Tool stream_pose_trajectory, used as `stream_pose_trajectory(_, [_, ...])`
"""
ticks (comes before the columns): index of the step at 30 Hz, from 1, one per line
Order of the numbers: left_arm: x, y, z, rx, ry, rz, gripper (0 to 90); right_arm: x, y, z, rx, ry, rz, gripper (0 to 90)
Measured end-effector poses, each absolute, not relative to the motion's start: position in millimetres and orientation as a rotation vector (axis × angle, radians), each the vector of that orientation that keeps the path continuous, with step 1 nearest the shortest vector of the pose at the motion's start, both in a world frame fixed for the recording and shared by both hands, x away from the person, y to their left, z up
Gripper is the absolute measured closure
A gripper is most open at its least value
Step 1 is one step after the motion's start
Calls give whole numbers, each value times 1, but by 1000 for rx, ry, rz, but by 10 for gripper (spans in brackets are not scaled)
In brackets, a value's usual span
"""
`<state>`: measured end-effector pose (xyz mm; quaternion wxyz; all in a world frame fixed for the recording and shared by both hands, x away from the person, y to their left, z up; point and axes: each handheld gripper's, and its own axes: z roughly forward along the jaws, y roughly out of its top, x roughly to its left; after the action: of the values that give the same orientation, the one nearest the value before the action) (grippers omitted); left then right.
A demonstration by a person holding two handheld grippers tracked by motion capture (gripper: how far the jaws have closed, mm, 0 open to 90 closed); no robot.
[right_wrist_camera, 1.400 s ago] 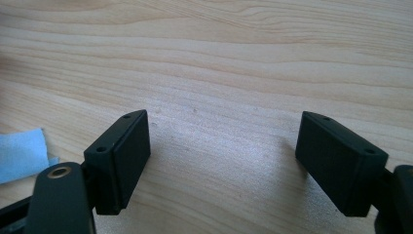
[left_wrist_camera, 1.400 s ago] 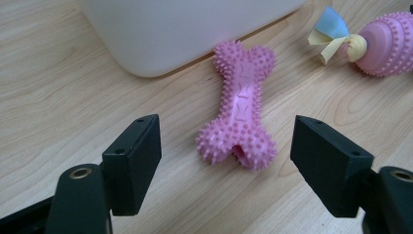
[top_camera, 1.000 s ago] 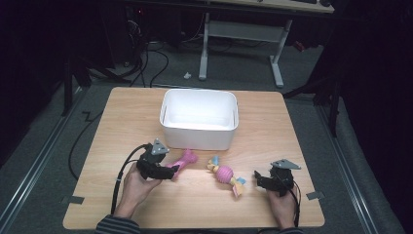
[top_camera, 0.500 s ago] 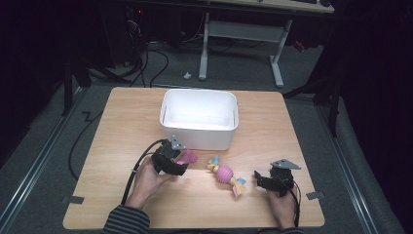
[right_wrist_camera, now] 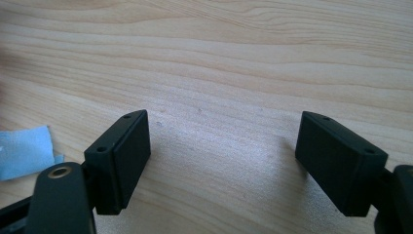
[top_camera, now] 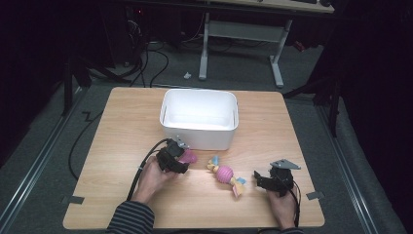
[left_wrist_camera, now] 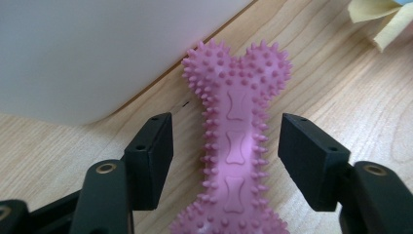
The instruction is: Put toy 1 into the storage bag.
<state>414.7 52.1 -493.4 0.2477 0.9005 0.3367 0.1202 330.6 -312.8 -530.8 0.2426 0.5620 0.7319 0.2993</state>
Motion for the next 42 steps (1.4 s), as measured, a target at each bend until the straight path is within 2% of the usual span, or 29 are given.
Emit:
stream_pose_trajectory(23, [422,47,-503,2470,922,259,560,331,-313,-531,1535,2001,820,204])
stream_pose_trajectory(42, [415,49,-495,2466,884,256,587,331,-312,-531,1533,2004,822,204])
